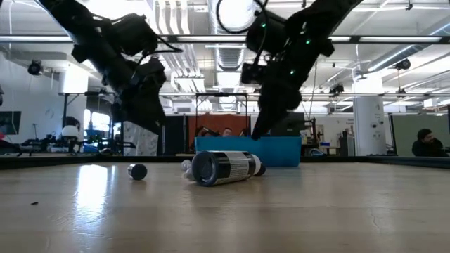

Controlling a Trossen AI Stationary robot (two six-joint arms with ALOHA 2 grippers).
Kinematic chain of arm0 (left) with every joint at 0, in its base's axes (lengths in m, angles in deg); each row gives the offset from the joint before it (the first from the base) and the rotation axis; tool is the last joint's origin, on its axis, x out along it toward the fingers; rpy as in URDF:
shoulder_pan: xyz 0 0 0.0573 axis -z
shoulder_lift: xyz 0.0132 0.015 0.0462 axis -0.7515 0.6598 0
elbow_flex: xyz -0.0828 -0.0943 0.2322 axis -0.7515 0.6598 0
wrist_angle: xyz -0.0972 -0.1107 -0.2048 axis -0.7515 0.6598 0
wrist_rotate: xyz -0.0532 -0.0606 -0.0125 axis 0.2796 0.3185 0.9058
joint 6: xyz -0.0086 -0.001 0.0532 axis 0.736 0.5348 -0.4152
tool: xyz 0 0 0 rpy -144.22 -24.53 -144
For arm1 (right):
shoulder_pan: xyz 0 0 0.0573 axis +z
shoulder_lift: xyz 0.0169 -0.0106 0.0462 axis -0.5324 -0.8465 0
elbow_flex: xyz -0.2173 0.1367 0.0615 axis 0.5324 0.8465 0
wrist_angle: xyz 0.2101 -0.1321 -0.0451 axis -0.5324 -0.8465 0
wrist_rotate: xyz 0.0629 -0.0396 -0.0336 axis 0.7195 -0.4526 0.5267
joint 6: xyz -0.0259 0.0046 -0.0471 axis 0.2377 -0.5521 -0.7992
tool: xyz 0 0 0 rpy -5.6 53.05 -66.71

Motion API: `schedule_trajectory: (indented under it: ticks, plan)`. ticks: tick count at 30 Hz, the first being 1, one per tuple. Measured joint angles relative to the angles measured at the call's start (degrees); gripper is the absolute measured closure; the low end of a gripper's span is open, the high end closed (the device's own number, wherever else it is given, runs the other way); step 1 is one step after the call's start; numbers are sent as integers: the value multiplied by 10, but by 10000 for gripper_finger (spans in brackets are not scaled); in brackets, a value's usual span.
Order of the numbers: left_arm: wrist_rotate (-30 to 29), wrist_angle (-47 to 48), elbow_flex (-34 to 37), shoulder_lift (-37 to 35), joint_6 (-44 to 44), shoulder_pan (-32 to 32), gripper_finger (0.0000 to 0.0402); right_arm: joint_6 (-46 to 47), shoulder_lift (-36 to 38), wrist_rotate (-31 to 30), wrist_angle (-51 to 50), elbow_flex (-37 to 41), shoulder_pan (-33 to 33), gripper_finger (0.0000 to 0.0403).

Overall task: Pick & Place food coloring
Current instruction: Put the large blue food coloring bottle into the blue bin

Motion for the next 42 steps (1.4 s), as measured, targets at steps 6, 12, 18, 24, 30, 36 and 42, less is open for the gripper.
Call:
schedule_trajectory:
  ticks: [6, 12, 18, 24, 30, 36, 42]
  plan:
    - [-4, -1, 13, 2, 26, 14, 239, -69, -62, -2, -21, -55, -4, 184]
    - [-15, -2, 12, 2, 32, 16, 239, -79, -90, -1, -33, -78, -14, 184]
    - [-31, -2, 13, 2, 32, 16, 239, -90, -118, 21, -32, -84, -13, 184]
    - [-34, -2, 13, 2, 32, 16, 239, -92, -135, 16, -35, -98, -14, 184]
    - [-37, -2, 13, 3, 32, 16, 239, -91, -135, 12, -63, -108, -23, 223]
    - [-49, -2, 13, 3, 32, 16, 239, -89, -135, 21, -77, -107, -24, 297]
    - [-49, -2, 13, 3, 32, 16, 239, -90, -135, 21, -51, -110, -24, 306]
